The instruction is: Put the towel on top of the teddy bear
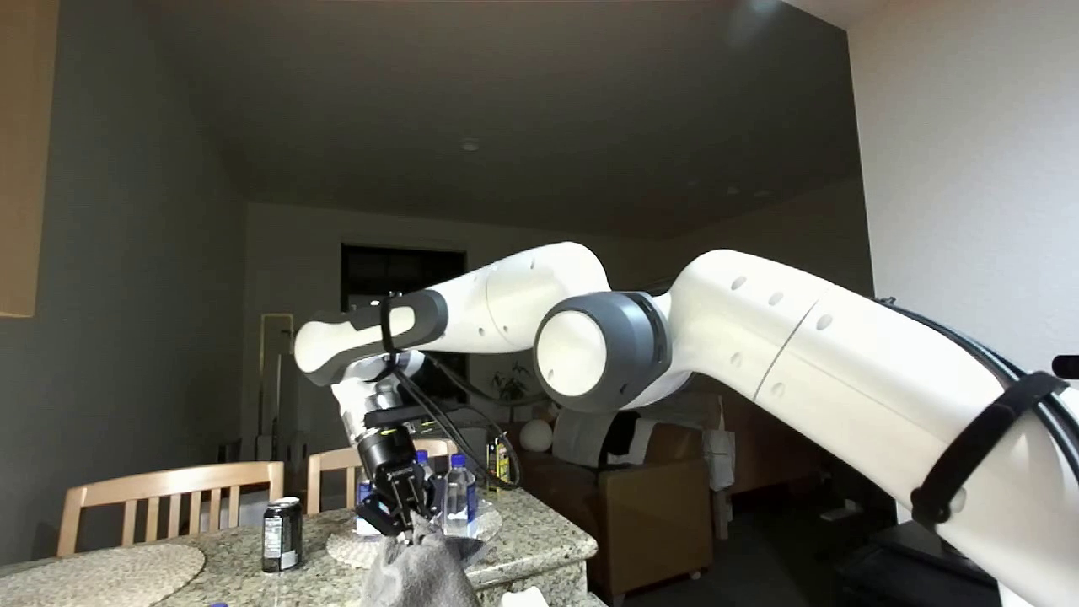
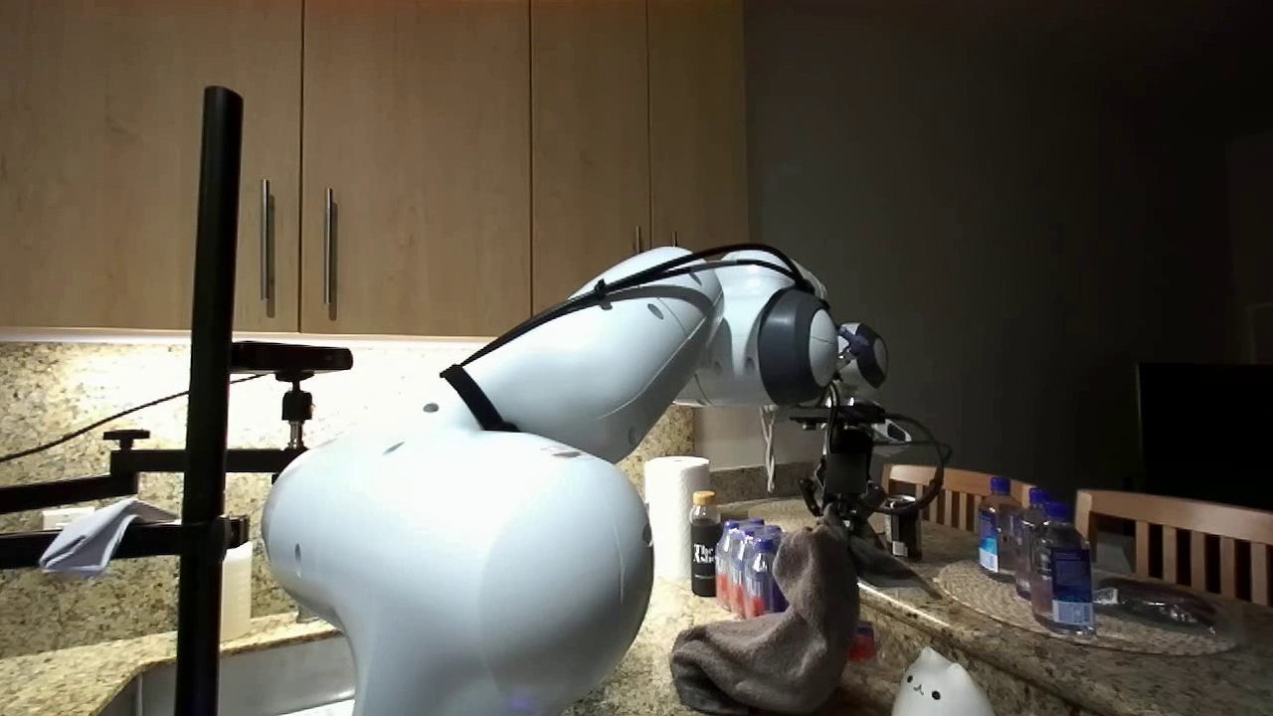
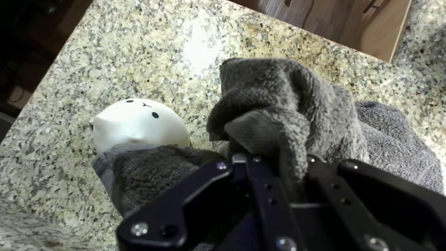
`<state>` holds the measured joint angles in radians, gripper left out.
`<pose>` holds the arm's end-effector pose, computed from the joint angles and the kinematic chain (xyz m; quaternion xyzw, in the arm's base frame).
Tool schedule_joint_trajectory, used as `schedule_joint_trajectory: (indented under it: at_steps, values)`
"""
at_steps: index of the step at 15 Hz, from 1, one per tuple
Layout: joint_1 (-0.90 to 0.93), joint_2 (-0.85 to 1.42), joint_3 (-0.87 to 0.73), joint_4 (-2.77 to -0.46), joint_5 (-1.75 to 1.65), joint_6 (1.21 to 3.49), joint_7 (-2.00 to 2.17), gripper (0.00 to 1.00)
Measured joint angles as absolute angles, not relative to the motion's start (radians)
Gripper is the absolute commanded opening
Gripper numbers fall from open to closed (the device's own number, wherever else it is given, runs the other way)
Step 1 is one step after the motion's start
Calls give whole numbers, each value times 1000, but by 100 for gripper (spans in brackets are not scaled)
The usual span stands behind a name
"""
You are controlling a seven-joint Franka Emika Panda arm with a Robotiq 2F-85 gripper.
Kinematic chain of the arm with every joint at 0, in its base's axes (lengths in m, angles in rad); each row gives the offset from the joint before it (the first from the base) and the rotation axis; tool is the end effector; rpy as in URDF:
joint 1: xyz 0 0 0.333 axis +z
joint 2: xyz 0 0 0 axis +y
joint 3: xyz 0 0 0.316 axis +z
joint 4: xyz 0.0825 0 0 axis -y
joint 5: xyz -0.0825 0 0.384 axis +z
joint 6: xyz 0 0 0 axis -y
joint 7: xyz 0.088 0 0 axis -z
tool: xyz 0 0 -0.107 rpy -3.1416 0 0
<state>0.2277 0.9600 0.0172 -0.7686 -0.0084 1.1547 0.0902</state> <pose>0.6944 0.1670 0.3302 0.9564 0.0721 -0.2796 0.0436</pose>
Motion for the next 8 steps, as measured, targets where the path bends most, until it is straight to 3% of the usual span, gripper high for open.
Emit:
schedule_joint_trajectory:
  at_steps: [8]
  values:
    - [213,960,-31,-660,-13,1045,86,9]
